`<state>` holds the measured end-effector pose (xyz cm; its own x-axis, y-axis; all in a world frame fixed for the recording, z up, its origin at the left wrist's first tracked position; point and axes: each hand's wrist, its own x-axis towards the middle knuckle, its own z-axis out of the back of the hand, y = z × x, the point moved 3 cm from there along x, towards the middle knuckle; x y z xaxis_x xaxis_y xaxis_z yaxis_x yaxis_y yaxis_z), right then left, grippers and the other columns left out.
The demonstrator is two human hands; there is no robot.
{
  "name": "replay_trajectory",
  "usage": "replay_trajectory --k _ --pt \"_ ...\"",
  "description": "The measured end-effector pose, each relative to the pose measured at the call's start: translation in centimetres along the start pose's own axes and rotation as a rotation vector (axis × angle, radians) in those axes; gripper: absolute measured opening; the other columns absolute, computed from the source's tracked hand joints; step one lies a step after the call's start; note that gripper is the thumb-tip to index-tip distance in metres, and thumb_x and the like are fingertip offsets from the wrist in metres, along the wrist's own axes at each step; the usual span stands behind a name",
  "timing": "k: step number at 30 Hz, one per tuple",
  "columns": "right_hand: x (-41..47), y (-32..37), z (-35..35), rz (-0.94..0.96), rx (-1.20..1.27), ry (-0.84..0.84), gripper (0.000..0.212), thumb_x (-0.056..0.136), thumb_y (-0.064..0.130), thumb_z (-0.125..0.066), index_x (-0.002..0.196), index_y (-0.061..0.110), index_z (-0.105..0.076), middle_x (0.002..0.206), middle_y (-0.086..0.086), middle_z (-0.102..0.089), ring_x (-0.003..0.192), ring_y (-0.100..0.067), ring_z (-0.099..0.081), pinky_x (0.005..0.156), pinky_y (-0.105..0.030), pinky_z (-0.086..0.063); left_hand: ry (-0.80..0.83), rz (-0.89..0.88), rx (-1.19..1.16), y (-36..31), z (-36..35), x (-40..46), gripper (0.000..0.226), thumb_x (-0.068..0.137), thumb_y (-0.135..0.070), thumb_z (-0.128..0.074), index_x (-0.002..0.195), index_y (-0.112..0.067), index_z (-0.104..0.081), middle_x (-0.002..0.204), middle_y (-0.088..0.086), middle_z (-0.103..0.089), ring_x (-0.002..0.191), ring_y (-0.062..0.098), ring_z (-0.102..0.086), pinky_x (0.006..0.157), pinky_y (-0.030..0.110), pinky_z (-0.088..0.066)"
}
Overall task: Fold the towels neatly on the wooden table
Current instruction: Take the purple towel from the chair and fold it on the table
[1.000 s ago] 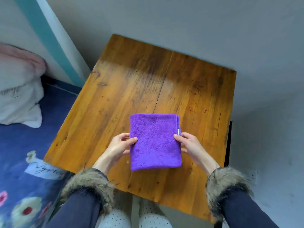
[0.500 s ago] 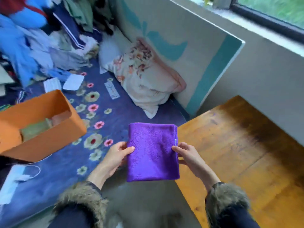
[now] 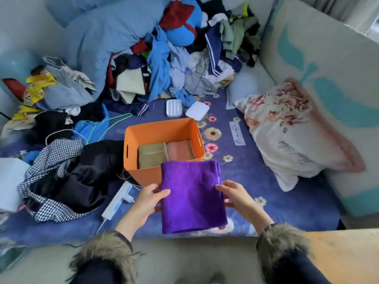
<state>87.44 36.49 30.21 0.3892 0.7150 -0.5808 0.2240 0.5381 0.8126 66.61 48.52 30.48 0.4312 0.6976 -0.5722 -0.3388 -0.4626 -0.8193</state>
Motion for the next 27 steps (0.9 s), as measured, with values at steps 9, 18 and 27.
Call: replay_trajectory --k 9,18,27 --pt "12.4 6.2 -3.3 -0.031 -0.120 0.045 0.006 0.092 0.014 -0.054 0.088 0.011 -0.056 0.081 -0.005 -0.056 0.061 -0.011 -0.053 0.055 -0.020 -0.046 -0.123 0.071 -0.106 -4.0 4.2 11.7 0.021 0.088 -0.007 -0.059 0.109 -0.008 -0.058 0.099 0.010 -0.063 0.081 0.021 -0.060 0.064 0.029 -0.046" --pt "31.5 8.6 -5.2 -0.061 -0.600 -0.078 0.026 0.090 0.019 -0.053 0.066 0.015 -0.047 0.072 -0.008 -0.053 0.077 -0.025 -0.053 0.072 -0.039 -0.046 -0.185 0.266 -0.165 -4.2 4.9 29.9 0.031 0.088 -0.003 -0.058 0.116 -0.011 -0.050 0.083 -0.001 -0.058 0.065 0.014 -0.054 0.060 0.027 -0.043" --pt "43.0 3.7 -7.2 -0.295 -0.883 -0.153 0.036 0.092 0.010 -0.044 0.124 -0.006 -0.042 0.133 -0.025 -0.048 0.124 -0.037 -0.046 0.095 -0.033 -0.038 -0.168 0.421 -0.127 3.2 3.9 42.1 0.043 0.087 -0.011 -0.062 0.127 -0.011 -0.045 0.113 0.008 -0.055 0.093 0.021 -0.054 0.083 0.036 -0.042"
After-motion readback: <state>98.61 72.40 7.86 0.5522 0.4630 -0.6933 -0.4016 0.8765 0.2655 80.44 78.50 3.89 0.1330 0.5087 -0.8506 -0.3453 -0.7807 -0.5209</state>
